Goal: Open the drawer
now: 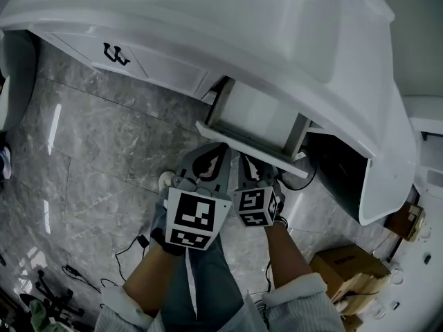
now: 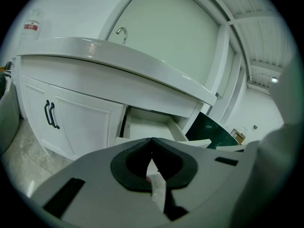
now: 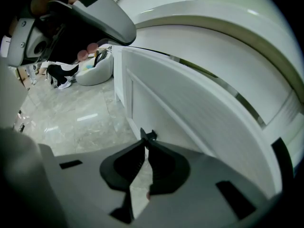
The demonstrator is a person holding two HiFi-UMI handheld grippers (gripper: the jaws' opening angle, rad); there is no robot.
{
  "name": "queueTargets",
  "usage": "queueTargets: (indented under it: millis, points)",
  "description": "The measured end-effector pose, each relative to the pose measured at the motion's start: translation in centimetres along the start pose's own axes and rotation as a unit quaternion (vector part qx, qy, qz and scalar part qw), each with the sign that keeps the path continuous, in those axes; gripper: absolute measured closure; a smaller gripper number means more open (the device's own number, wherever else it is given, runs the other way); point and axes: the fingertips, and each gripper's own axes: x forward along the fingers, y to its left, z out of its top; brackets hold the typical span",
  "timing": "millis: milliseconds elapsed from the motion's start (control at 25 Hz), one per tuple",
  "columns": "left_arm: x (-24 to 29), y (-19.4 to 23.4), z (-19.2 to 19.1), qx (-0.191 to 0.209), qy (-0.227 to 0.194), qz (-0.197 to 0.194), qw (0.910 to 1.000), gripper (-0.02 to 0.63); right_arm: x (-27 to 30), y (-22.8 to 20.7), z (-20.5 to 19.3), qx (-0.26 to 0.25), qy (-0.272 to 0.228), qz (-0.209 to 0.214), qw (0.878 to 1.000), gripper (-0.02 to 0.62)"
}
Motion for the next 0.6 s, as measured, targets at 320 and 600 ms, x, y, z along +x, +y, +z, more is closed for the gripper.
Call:
queueTargets:
  millis: [320,600]
  points:
    - [-0.20,-0.07,-0.56,0.000,0.006,0.001,1.0000,0.591,-0.09,0.18,-0.12,-0.010,-0.005,-0.001,1.000,0.568]
    - [-0.48,0.27,-0.90,0.003,0.009,0.007,0.9999,0.591,0.06,0.24,-0.30,-0.003,-0.009,-0.005,1.000,0.560]
